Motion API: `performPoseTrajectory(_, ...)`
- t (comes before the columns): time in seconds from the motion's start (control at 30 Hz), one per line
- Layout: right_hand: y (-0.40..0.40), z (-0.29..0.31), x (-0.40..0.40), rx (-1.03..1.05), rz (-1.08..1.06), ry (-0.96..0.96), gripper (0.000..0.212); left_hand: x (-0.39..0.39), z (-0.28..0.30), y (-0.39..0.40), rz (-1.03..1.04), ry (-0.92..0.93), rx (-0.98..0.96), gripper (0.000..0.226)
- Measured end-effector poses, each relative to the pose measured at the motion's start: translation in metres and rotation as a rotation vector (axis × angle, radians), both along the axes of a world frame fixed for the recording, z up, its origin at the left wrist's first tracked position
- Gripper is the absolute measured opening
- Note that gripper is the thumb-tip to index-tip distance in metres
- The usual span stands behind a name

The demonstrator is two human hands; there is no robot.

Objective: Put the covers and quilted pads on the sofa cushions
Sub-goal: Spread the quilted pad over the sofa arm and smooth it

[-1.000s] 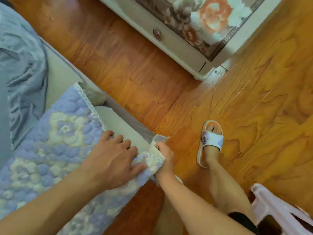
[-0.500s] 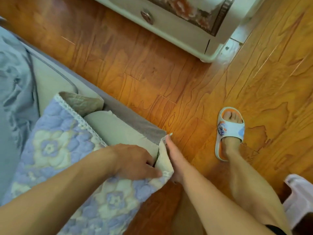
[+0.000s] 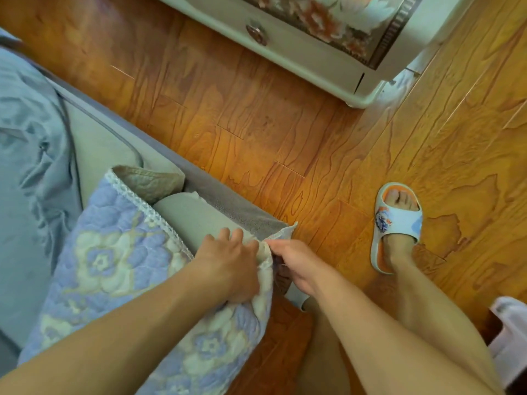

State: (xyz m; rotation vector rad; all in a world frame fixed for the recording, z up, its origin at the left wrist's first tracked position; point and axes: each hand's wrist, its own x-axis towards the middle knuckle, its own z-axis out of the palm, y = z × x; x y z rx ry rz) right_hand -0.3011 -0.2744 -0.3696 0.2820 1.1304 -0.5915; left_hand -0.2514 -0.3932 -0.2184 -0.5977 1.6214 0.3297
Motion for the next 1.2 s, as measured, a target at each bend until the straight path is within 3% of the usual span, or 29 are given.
performPoseTrajectory(0.07, 0.011, -0.004, 0.007, 0.017, -0.04, 0.016, 0.025, 0.0, -0.011, -0.001, -0.164, 0.067, -0.008, 0.046)
performPoseTrajectory(0.17, 0.02, 0.002, 0.029, 0.097, -0.159, 0.037, 0.026, 0.002, -0.033, -0.001, -0.109, 0.129, -0.032, 0.041)
performPoseTrajectory(0.23, 0.024, -0.007, 0.044, 0.142, -0.199, 0.058, 0.052, 0.003, -0.064, -0.006, -0.005, 0.045, -0.025, 0.043)
performPoseTrajectory(0.3, 0.025, -0.018, 0.054, 0.139, -0.233, 0.084, 0.06, 0.0, -0.102, -0.015, 0.03, -0.12, 0.036, 0.051)
performPoseTrajectory(0.37, 0.023, -0.022, 0.06, 0.143, -0.257, 0.114, 0.051, -0.004, -0.129, -0.021, -0.009, -0.223, 0.178, 0.049)
performPoseTrajectory(0.43, 0.024, -0.029, 0.067, 0.108, -0.237, 0.159, 0.041, -0.003, -0.139, -0.02, -0.086, -0.198, 0.249, 0.04)
performPoseTrajectory(0.57, 0.025, -0.033, 0.073, 0.134, -0.25, 0.156, 0.057, 0.002, -0.128, -0.019, -0.109, -0.171, 0.255, 0.042)
performPoseTrajectory(0.67, 0.021, -0.025, 0.061, 0.169, -0.287, 0.099, 0.037, -0.002, -0.123, -0.026, -0.059, -0.184, 0.234, 0.05)
performPoseTrajectory(0.8, 0.024, -0.024, 0.049, 0.3, -0.302, -0.01, 0.036, -0.009, -0.111, -0.03, -0.046, -0.188, 0.223, 0.046)
performPoseTrajectory(0.9, 0.018, -0.027, 0.048, 0.239, -0.138, 0.0, 0.053, -0.006, -0.109, -0.031, -0.01, -0.175, 0.176, 0.051)
performPoseTrajectory(0.97, 0.037, -0.065, 0.067, 0.202, -0.085, 0.065, 0.064, -0.005, -0.109, -0.03, 0.002, -0.175, 0.159, 0.054)
performPoseTrajectory(1.1, 0.02, -0.049, 0.055, -0.05, 0.231, 0.313, 0.035, -0.007, -0.106, -0.026, -0.018, -0.157, 0.135, 0.045)
performPoseTrajectory(1.2, -0.01, -0.021, 0.024, -0.266, 0.552, 0.441, 0.031, -0.006, -0.107, -0.024, -0.033, -0.137, 0.132, 0.04)
